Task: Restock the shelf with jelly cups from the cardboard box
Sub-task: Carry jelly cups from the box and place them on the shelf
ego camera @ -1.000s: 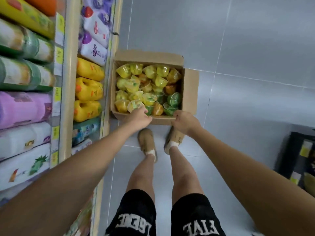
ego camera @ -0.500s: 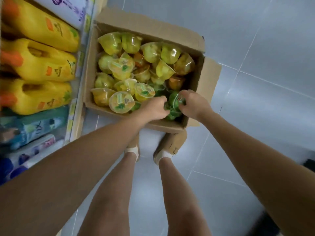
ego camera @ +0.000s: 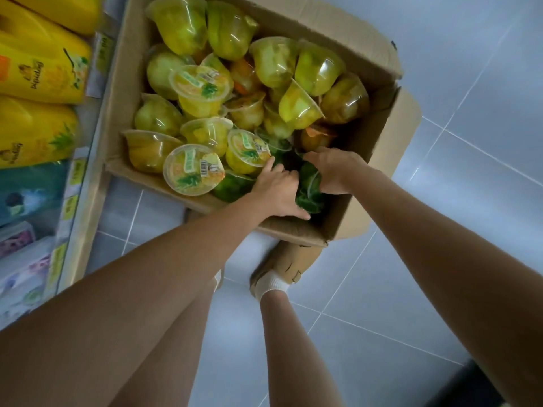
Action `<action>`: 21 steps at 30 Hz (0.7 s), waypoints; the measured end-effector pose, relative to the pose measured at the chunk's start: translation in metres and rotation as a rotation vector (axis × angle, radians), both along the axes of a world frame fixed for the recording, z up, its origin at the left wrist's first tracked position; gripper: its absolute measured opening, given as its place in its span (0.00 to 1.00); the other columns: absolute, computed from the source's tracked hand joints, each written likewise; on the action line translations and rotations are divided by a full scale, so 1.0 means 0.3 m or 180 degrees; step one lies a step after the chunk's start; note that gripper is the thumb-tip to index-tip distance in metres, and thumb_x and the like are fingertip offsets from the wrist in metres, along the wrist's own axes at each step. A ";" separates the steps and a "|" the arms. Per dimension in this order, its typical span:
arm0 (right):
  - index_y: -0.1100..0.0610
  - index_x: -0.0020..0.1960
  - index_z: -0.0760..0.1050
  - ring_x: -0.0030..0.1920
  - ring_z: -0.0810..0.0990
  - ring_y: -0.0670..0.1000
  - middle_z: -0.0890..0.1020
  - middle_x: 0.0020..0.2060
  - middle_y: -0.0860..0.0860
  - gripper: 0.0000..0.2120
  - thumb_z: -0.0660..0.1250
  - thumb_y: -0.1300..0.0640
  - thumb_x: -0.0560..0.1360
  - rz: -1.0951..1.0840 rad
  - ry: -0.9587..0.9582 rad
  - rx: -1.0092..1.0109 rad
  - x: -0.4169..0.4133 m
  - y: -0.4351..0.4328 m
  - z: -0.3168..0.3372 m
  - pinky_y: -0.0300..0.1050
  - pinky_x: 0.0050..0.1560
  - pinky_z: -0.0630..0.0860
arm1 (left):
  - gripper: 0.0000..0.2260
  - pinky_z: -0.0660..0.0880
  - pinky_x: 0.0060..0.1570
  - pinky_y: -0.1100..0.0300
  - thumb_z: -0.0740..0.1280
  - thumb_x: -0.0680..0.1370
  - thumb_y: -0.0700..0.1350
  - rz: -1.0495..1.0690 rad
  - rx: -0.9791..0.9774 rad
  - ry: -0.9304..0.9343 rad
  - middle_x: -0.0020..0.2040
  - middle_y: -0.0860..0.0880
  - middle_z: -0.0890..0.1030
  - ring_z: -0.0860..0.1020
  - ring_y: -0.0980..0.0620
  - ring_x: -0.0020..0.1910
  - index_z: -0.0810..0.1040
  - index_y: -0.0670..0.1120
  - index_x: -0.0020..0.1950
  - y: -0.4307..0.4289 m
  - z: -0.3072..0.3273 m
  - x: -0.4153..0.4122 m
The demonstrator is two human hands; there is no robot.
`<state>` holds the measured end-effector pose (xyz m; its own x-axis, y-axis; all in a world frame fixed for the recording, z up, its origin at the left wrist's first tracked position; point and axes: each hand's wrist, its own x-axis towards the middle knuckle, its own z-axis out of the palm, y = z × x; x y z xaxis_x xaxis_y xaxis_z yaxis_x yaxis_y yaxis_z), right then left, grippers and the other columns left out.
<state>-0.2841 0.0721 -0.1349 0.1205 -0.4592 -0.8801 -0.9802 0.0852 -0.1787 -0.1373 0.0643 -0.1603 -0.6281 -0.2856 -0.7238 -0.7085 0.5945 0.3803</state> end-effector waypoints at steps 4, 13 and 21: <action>0.51 0.74 0.61 0.64 0.71 0.58 0.69 0.67 0.54 0.35 0.72 0.54 0.72 -0.0088 -0.0067 -0.0212 -0.021 -0.007 0.019 0.50 0.59 0.72 | 0.33 0.51 0.72 0.49 0.69 0.66 0.68 0.0217 0.0056 0.0160 0.51 0.46 0.79 0.73 0.44 0.59 0.73 0.42 0.56 0.000 0.005 0.011; 0.57 0.72 0.63 0.54 0.72 0.55 0.69 0.61 0.57 0.38 0.76 0.52 0.68 -0.1683 -0.0563 -0.0557 -0.039 -0.021 0.250 0.43 0.50 0.68 | 0.35 0.67 0.50 0.61 0.77 0.67 0.54 0.1305 0.0646 0.0435 0.61 0.44 0.71 0.72 0.47 0.59 0.65 0.40 0.65 -0.057 0.242 0.096; 0.58 0.61 0.68 0.51 0.75 0.51 0.75 0.50 0.50 0.23 0.73 0.51 0.72 -0.4000 -0.1112 -0.0495 0.002 0.010 0.620 0.40 0.43 0.70 | 0.37 0.67 0.52 0.67 0.78 0.67 0.52 0.1714 0.0567 0.0388 0.62 0.49 0.71 0.70 0.57 0.56 0.63 0.44 0.68 -0.214 0.660 0.176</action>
